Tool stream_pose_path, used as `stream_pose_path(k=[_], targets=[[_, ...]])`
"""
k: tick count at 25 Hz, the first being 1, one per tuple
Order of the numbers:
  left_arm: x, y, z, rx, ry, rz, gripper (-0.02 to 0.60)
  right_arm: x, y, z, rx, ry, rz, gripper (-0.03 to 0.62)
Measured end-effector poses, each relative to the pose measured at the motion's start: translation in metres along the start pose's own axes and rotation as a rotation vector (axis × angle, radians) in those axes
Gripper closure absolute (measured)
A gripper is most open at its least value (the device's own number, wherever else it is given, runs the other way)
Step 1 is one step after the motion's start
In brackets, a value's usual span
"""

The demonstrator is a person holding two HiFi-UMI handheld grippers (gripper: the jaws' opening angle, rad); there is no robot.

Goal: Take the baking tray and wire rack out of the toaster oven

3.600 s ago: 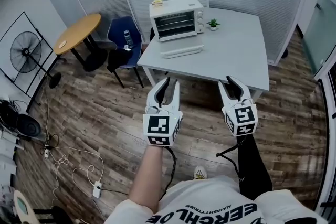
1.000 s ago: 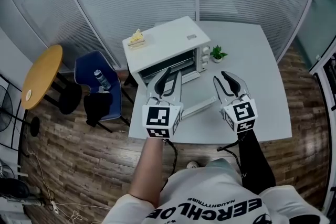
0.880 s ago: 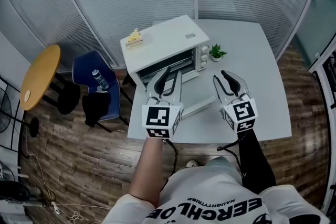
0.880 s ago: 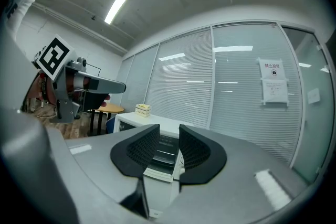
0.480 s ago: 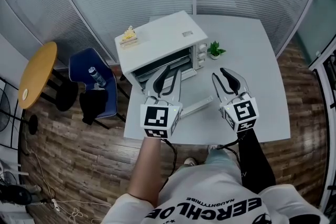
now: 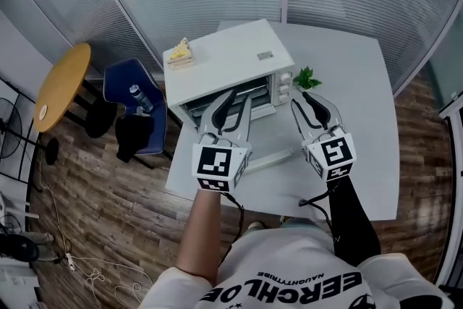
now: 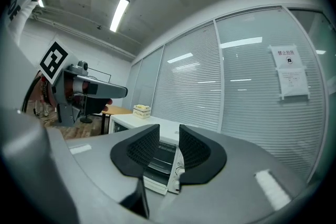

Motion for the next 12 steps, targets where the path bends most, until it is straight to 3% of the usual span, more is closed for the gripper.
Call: stream_pose_path(k=[12], targets=[[0.054, -0.038, -0.016, 0.02, 0.034, 0.012, 0.478, 0.016, -0.06, -0.03, 0.029, 0.016, 0.07, 0.497]])
Point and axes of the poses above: the fingertips, and each gripper's own axes: x forward along the fingers, y to its left, z out of its top, the point moved 6 cm from there along -x, backward along the fingers, and after that the axes turned 9 degrees about z, right-handed, at the moved point
